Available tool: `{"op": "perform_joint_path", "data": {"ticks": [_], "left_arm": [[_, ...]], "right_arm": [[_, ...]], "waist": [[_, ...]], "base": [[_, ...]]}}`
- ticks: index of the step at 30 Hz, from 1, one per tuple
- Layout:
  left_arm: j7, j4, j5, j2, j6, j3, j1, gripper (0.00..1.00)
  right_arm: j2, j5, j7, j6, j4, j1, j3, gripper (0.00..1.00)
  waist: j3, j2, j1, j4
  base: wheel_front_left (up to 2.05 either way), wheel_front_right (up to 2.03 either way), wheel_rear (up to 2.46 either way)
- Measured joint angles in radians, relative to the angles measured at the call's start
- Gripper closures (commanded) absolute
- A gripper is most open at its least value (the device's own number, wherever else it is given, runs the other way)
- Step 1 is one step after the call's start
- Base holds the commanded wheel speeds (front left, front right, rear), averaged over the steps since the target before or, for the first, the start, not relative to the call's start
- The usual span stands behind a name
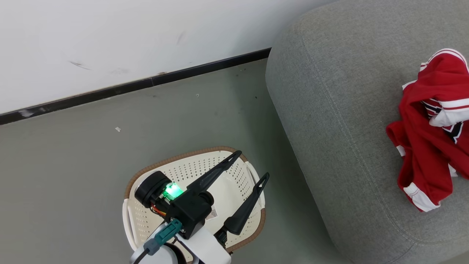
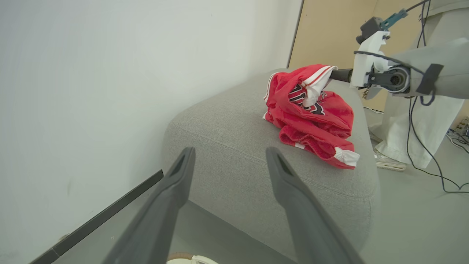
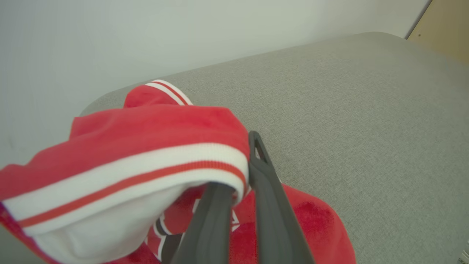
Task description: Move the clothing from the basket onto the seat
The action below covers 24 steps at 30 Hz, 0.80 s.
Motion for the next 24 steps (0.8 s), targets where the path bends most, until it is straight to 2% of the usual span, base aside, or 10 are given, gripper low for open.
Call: {"op": "perform_joint_path", "data": {"ticks": [1, 5, 6, 7, 17, 24], "left_arm": [[0.000, 0.000, 0.000, 0.001, 0.000, 0.001, -0.003, 0.00], [0.000, 0.001, 0.000, 0.001, 0.000, 0.004, -0.013, 0.00], [0.000, 0.002, 0.000, 0.001, 0.000, 0.004, -0.013, 0.00], [-0.001, 0.003, 0.000, 0.001, 0.000, 0.004, -0.013, 0.00], [-0.007, 0.015, -0.002, -0.001, -0.008, 0.007, -0.013, 0.00], [-0.015, 0.031, -0.010, 0.001, -0.007, 0.025, -0.011, 0.00]], "right_arm": [[0.006, 0.000, 0.000, 0.000, 0.002, 0.005, -0.003, 1.00], [0.015, 0.000, -0.002, 0.000, 0.006, 0.007, -0.004, 0.51], [0.016, 0.000, -0.004, 0.000, 0.006, 0.007, -0.004, 0.24], [0.016, 0.000, -0.005, 0.000, 0.007, 0.008, -0.003, 0.01], [0.030, 0.010, -0.009, 0.000, -0.004, 0.057, 0.046, 0.00], [0.023, 0.019, -0.009, 0.000, -0.067, 0.129, 0.064, 0.00]], "waist": [[0.001, 0.0000, 0.0000, -0.002], [0.002, 0.0000, 0.0000, -0.007], [0.001, 0.0001, 0.0000, -0.009], [0.001, 0.0001, 0.0000, -0.011], [-0.011, 0.0001, 0.0000, -0.040], [-0.021, 0.0001, 0.0000, -0.065]], "base": [[0.00, 0.00, 0.00], [0.00, 0.00, 0.00], [0.00, 0.00, 0.00], [0.00, 0.00, 0.00], [0.00, 0.00, 0.00], [0.00, 0.00, 0.00]]}}
